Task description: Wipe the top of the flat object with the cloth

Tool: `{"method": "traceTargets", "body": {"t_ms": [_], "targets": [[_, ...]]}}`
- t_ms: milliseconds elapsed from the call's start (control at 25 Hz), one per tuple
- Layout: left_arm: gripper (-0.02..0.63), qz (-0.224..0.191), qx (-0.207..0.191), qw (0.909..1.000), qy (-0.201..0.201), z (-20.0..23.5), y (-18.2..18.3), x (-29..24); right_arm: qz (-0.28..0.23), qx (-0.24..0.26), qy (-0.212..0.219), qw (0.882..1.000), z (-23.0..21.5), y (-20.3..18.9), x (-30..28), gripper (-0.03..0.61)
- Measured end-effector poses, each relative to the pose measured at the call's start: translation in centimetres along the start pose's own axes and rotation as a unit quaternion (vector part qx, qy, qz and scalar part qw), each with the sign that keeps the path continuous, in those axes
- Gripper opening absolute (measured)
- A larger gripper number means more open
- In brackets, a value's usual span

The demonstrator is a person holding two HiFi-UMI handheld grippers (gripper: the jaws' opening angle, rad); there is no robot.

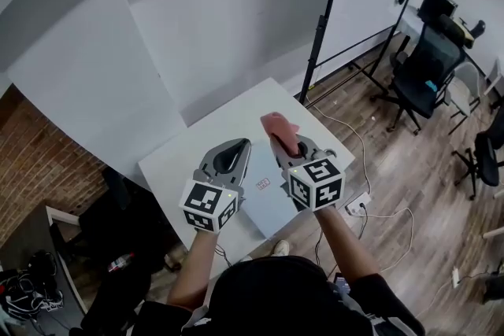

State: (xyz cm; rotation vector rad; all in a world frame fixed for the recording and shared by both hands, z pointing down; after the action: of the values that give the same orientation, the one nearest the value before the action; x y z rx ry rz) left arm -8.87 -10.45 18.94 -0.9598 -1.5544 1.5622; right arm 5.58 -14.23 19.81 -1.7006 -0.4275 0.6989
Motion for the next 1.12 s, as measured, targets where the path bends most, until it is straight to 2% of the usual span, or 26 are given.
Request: {"method": "traceTargets", "body": {"t_ms": [920,1120], "targets": [[0.012,-0.018,-0.004,0.9998,-0.001,-0.1,1.7,0.8,-0.001,0.024,0.003,1.000,1.1,0.5,1.0,0.045],[0.012,-0.024,0.008,0.9996,-0.009,-0.1,1.9,0.8,-0.003,0.026,0.004,1.000,1.1,0.5,0.9,0.044]]}}
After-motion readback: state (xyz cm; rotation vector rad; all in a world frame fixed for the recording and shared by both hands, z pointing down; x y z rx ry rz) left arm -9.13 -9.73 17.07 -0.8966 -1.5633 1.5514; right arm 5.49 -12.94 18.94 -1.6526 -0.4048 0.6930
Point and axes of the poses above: the fingertips, and each gripper's own axes: x backward along the fingers, z to its left, y out of its top, the point moved 7 cm from there along x, backward along the fingers, and after that the axes turned 9 degrees about y, right-handed, at the moved point
